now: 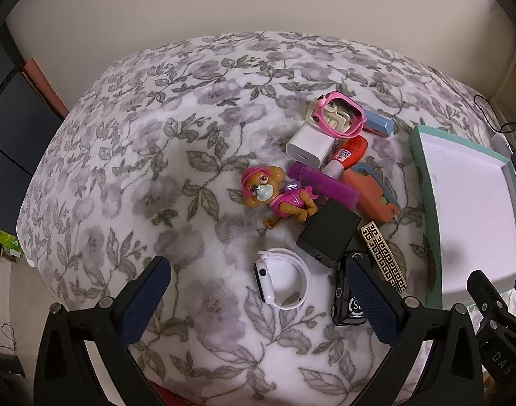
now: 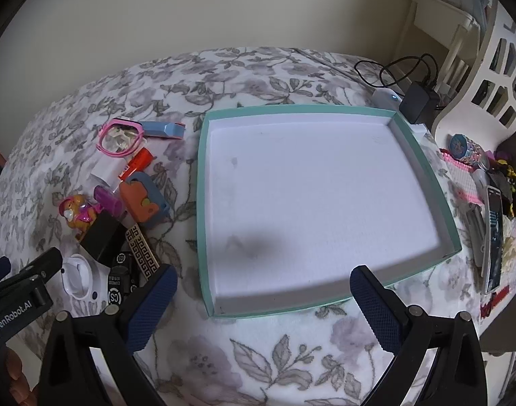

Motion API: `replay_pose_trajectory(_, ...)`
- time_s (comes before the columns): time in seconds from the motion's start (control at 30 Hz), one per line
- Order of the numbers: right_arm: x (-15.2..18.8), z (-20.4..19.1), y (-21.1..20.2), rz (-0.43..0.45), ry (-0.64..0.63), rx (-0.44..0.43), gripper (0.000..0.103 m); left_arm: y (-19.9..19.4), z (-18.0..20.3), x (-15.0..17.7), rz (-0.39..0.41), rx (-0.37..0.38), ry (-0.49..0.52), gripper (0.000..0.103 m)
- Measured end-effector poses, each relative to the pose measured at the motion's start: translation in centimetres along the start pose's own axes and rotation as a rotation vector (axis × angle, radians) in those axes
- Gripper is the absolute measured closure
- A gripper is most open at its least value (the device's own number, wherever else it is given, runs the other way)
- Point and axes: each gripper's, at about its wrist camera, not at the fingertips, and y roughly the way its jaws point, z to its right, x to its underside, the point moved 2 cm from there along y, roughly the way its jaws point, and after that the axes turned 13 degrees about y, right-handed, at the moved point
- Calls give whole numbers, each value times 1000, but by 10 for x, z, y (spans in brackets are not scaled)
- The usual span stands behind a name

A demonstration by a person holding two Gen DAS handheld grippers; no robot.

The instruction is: Organize rigid objects

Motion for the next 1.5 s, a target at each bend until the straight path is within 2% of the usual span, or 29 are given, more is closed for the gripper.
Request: replay_pose_trajectory(1.5, 2, -2, 2, -1, -15, 14, 0, 1, 1, 1, -13, -9, 5, 0)
